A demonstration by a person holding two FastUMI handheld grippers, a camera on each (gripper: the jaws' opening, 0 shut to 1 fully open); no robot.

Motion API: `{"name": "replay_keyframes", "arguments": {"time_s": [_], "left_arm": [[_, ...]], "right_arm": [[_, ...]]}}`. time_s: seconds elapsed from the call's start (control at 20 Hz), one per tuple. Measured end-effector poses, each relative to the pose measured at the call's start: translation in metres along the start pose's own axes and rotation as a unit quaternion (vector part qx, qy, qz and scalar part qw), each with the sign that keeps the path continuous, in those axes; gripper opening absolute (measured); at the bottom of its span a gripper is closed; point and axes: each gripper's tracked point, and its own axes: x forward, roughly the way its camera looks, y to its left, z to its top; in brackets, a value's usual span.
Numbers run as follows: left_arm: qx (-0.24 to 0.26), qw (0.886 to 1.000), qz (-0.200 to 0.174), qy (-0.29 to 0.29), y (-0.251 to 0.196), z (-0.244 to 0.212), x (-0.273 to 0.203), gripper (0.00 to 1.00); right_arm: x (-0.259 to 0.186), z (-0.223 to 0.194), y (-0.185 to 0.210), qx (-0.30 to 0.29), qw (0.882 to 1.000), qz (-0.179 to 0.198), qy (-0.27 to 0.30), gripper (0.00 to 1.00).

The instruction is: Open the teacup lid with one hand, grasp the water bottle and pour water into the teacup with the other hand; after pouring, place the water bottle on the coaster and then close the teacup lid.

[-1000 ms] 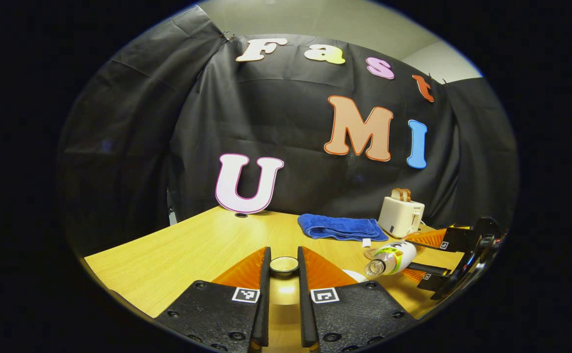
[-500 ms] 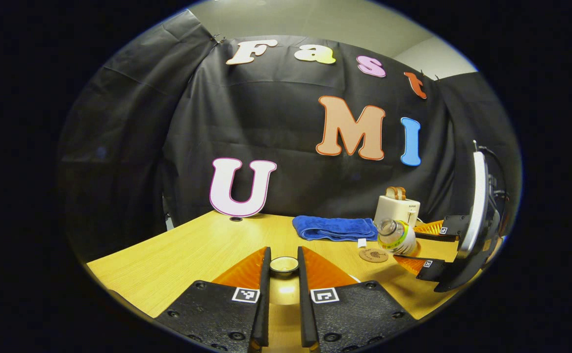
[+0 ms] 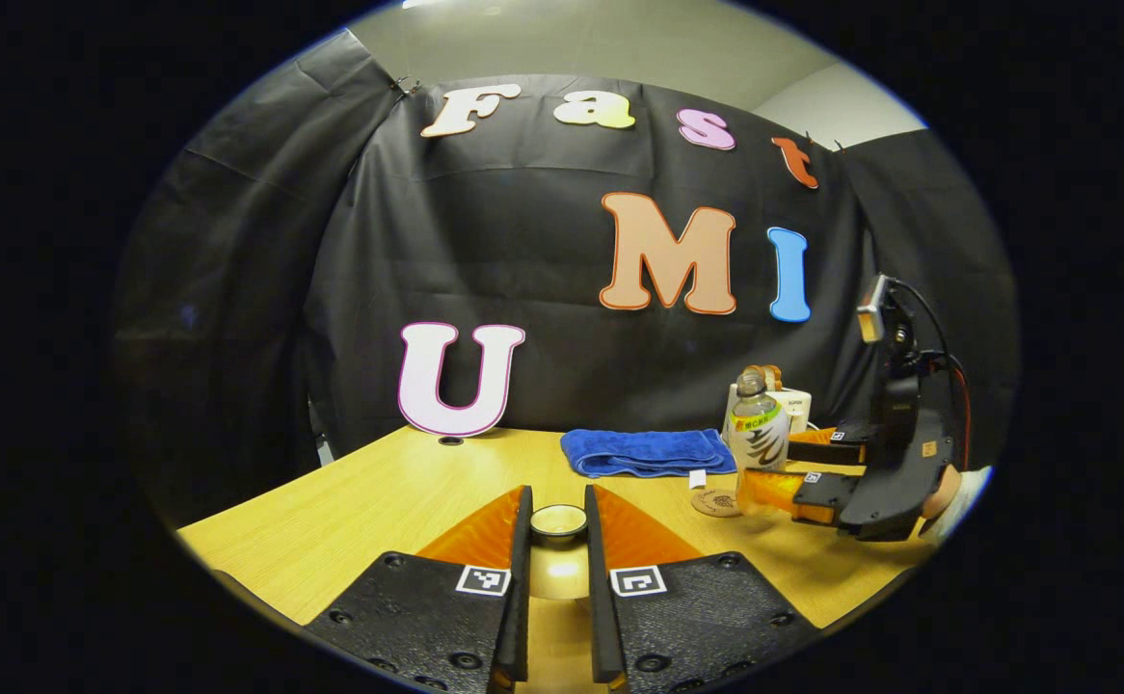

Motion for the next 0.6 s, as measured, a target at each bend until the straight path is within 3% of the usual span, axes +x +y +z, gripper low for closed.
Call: {"name": "replay_keyframes", "arguments": {"time_s": [0.2,0.4,0.6], "left_arm": [[0.001,1.0,-0.005,0.004,-0.002,-0.002,-0.002,0.23],[0.0,1.0,-0.005,0.004,-0.001,-0.002,-0.001,0.23],[-0.003,1.0,-0.006,0.008,0.002,-0.005,-0.002,0.23]], "right_arm": [[0.029,-0.009,-0.016,0.075,0.997,-0.015,0.003,0.61],[0.05,-0.013,-0.028,0.16,0.987,-0.025,-0.002,0.63],[0.064,-0.018,-0.041,0.165,0.985,-0.043,-0.003,0.62]]}}
